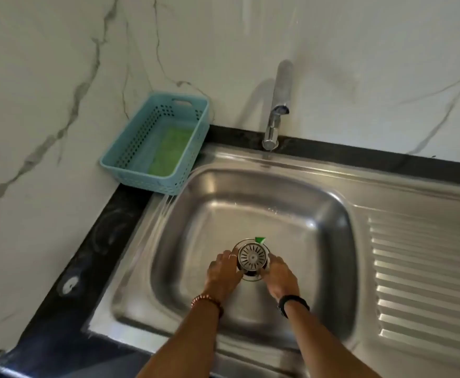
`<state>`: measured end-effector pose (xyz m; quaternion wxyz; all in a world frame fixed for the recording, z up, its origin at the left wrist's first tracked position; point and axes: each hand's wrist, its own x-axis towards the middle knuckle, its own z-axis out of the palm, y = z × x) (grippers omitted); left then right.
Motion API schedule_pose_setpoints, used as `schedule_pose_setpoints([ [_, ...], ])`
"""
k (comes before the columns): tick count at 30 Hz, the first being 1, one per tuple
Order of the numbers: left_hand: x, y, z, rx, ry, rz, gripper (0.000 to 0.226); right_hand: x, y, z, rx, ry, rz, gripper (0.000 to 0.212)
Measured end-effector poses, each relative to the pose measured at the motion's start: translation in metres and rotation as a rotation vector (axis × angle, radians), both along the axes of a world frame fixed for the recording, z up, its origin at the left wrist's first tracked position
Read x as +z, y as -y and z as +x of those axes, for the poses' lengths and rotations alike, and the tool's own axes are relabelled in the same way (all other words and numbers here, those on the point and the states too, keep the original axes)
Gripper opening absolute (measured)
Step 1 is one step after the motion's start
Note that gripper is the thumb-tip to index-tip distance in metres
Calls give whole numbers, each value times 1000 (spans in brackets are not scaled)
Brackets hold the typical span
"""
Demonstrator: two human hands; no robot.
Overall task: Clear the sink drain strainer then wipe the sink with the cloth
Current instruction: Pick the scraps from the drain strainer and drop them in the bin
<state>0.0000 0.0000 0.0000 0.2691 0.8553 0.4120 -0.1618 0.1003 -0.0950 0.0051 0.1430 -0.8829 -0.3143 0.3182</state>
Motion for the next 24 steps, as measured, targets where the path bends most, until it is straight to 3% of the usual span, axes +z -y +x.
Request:
schedule_pose_setpoints([
  [3,-16,-10,8,171,-15,-184,55,-14,-12,4,-207,-74,43,33],
  [8,-37,-21,26,265,-9,-415,43,-28,-35,6,-510,-148,77,24],
  [15,-37,-22,36,767,220,-646,55,-34,-43,13,-553,-108,75,18],
  [20,-13,-23,39,913,400,-646,27,-14,-28,10,-649,-145,272,13],
  [24,16,-26,37,1111,618,-783,28,12,-18,9,-779,-336,550,18],
])
